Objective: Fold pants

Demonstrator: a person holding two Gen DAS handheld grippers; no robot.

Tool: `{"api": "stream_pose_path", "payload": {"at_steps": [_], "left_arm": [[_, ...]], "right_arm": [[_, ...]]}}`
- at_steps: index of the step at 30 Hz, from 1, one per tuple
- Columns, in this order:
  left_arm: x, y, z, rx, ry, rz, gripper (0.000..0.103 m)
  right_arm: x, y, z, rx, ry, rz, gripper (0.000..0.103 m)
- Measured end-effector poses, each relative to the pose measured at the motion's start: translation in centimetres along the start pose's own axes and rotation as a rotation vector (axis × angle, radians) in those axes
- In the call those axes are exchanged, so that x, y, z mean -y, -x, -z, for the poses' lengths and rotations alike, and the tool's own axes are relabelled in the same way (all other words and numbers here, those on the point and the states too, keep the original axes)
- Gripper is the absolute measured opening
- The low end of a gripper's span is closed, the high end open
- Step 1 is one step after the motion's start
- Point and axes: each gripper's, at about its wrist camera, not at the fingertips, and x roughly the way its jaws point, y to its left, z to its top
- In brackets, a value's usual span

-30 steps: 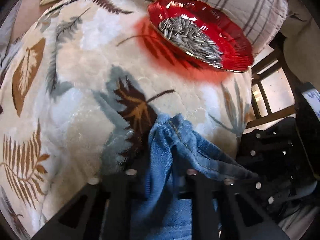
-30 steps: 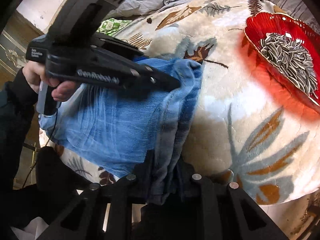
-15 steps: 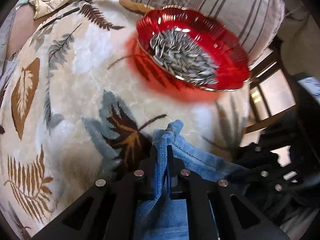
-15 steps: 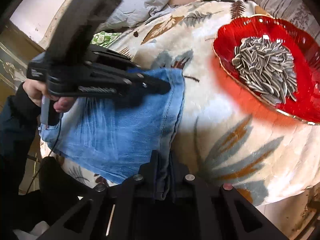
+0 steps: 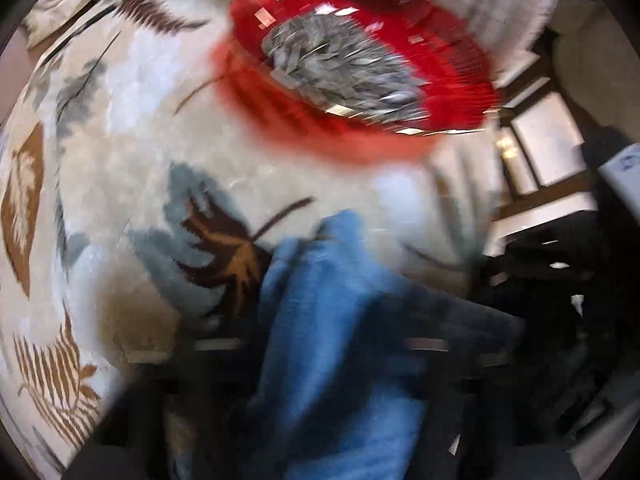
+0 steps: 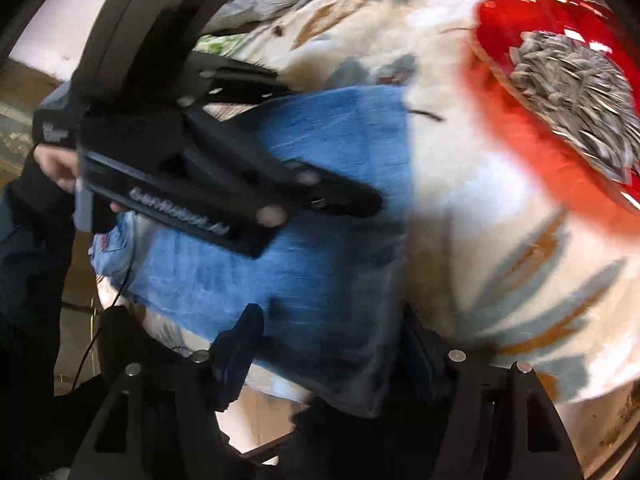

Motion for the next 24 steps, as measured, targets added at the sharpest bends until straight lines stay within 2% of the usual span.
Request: {"api": "stream_pose_path", "payload": {"at_steps": [1,2,3,6,9,13,17,18,21,23,24], "left_arm": [[0.0,0.5,0.1,0.002,-0.006,-0.012,0.009],[0.0,0.7,0.2,0.004,-0.015,-0.005,0.008],[0.3,1.0,0.3,0.011,-0.034,-0.015,0.008],[0.6,2.3,0.7,0.05,-0.03,-0.005,0.008],[0.4,4.8,1.9,0.118,-0.049,0.013,0.008],[-0.2,9.7,5.0,0.213,-0.048,-0.001,0.009],[-1.3,12.9,9.5,0.26,-0.044,-0.048,0.012],[-1.8,13.3,11.1,0.255,-0.035,-0.064,0.012],[-3.2,11.4,13.7,0.187,0.006,-0.126,0.012],[-4.4,10.1,15.6,0.151,0.04,-0.146,0.015],[-5.6,9.0,16.8,0.127,0.091,-0.151,0.016]], "right_arm": [[-0.5,-0.2,0.1,0.008,0.02,-0.012,0.057],[-0.7,-0.4,0.1,0.007,0.036,-0.008,0.032],[-1.0,-0.5,0.1,0.009,0.05,-0.013,0.028],[-1.5,0.5,0.1,0.067,0.063,0.008,0.025],[-3.2,2.7,0.5,0.14,0.111,0.071,0.025],[-7.6,5.2,0.5,0.234,0.225,0.152,0.025],[-13.2,5.0,0.7,0.316,0.369,0.195,0.025],[-14.3,4.8,0.8,0.325,0.393,0.189,0.025],[-17.7,2.3,0.5,0.33,0.464,0.179,0.025],[-19.1,0.0,0.0,0.302,0.474,0.156,0.025],[-19.6,-1.6,-0.3,0.291,0.476,0.149,0.025]]}}
